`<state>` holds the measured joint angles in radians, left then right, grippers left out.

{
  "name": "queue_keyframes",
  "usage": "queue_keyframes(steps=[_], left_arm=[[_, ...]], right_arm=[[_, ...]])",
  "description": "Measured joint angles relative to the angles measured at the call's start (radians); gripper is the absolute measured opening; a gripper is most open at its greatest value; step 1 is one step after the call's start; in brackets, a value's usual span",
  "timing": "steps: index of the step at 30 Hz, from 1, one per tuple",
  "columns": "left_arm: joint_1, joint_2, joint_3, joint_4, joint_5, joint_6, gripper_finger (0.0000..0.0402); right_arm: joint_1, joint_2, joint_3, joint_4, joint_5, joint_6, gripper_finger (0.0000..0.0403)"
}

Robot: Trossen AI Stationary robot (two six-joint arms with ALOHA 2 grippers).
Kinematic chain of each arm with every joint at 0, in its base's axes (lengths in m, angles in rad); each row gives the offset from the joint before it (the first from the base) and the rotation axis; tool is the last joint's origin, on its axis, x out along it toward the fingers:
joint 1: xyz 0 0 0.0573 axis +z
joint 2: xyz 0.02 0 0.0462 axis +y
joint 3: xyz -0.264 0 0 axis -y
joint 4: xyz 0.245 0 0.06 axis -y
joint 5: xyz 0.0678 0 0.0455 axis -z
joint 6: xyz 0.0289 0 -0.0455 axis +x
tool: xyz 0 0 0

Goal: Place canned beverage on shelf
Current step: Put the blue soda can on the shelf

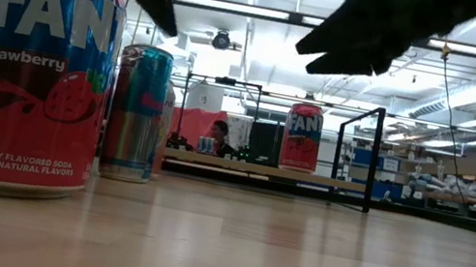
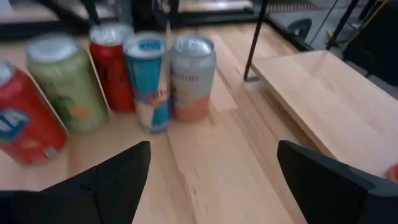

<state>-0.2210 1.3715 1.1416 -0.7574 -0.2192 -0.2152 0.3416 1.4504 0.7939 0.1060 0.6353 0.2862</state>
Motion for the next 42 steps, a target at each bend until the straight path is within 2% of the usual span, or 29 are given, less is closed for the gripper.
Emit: queue_keyframes(steps=[7,14,21,36,42], left_arm=[[0.037,0.075,0.053,-0.103,0.015,0.006,0.0354],[0.037,0.103,0.049,-0.118,0.033,0.089,0.0354],[0.018,0.112,0.045,-0.139,0.034,0.154,0.0354],[0.022,0.122,0.046,-0.129,0.033,0.155,0.0354],[0.022,0.138,0.046,-0.125,0.033,0.152,0.0323]], right_arm=[[0.001,-0.010,-0.130,0.268,-0.026,-0.033,0.0362],[0.008,0.032,-0.140,0.352,-0.049,-0.078,0.0362],[0.008,0.040,-0.141,0.342,-0.056,-0.080,0.0362],[0.009,0.045,-0.140,0.349,-0.060,-0.077,0.0362],[0.009,0.045,-0.140,0.349,-0.060,-0.078,0.0362]])
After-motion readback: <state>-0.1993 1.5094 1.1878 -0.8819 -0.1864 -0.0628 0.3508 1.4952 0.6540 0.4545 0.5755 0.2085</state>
